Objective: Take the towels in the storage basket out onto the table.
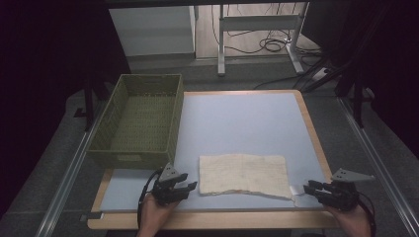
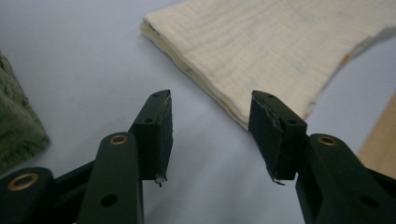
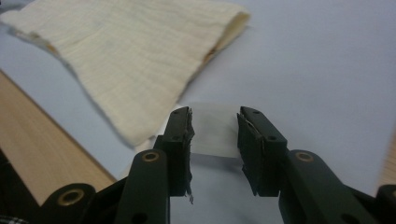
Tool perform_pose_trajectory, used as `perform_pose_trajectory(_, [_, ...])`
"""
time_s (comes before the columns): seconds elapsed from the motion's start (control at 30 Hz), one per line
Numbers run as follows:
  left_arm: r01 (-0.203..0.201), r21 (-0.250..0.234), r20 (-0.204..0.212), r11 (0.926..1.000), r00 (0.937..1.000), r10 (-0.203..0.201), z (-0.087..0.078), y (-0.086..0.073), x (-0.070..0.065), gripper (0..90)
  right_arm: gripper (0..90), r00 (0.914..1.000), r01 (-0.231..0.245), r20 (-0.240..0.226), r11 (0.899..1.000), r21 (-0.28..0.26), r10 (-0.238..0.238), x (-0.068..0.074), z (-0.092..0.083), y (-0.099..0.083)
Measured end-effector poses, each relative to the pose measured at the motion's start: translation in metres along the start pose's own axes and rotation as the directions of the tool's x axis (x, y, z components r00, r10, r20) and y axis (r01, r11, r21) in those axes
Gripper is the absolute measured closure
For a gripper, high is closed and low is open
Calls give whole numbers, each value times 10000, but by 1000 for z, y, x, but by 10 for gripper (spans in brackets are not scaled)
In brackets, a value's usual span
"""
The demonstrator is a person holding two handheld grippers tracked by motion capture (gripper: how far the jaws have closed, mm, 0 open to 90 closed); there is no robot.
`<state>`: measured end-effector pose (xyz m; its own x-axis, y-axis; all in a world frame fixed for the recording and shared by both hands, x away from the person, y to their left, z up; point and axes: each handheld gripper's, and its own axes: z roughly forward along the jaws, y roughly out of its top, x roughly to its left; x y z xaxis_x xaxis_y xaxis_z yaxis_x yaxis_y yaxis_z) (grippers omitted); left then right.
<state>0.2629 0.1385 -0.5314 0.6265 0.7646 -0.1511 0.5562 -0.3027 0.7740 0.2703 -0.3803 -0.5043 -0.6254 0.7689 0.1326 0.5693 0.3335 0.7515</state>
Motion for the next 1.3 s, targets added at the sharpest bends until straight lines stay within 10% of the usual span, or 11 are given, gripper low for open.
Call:
perform_pose_trajectory(0.63, [-55,372,-1442,9993,9895,108,51,64,8,653,724,9984,548,-139,9984,148,-546,-8,66,82])
perform_pose_trajectory(0.9, [237,842,-2020,9962,9794,-63,72,61,15,563,634,9947,1012,131,9921,740,-1025,-9,103,85])
perform_pose_trajectory(1.07, [404,839,-1680,9957,9854,-258,77,56,18,562,697,9935,1099,217,9909,772,-1119,-8,107,74])
perform_pose_trajectory(1.3, [500,638,-472,9967,9978,-471,78,57,17,846,879,9915,1262,246,9896,689,-1281,-12,95,81])
